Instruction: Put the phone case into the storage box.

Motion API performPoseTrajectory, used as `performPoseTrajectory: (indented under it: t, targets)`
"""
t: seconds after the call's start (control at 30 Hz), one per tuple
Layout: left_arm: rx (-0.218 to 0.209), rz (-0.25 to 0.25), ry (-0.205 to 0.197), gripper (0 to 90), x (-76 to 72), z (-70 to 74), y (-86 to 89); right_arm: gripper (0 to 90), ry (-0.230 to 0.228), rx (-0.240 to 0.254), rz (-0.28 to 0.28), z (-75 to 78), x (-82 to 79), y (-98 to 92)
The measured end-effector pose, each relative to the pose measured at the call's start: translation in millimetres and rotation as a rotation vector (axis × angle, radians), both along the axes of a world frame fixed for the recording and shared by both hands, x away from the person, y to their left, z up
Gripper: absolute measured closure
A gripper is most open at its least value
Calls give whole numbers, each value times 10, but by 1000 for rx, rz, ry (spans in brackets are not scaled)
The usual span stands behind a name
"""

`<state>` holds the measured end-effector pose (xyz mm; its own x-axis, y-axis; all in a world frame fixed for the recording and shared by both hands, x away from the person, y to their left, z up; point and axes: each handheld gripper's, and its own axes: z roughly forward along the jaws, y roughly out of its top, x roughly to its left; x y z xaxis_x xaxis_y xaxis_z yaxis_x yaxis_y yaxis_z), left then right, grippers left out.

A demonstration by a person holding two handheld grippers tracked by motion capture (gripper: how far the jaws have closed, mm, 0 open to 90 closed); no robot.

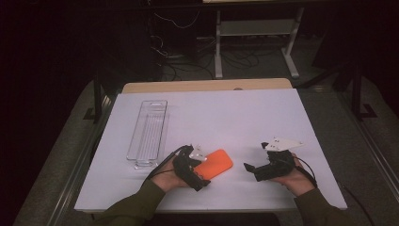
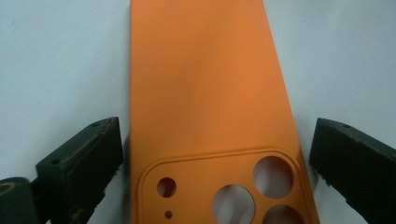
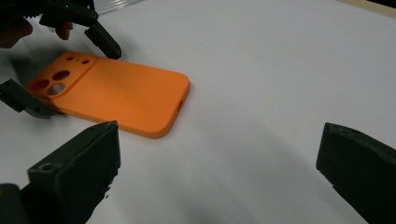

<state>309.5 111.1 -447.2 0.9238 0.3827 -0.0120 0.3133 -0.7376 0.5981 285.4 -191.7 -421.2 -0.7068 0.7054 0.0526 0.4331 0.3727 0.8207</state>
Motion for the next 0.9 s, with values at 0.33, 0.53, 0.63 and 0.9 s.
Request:
performPoseTrajectory:
  t: [0.33, 0.53, 0.63, 0.9]
  targets:
    - [1, 11, -2, 76, -3, 13, 7, 0, -4, 1, -1, 2, -2, -2]
    - [-7, 16, 1, 112, -8, 21, 12, 0, 1, 0, -3, 2, -2, -2]
    - [6, 3, -3, 134, -7, 34, 20, 0, 3, 3, -3, 2, -6, -1]
    - [4, 13, 7, 143, -3, 40, 16, 0, -1, -1, -3, 1, 2, -7]
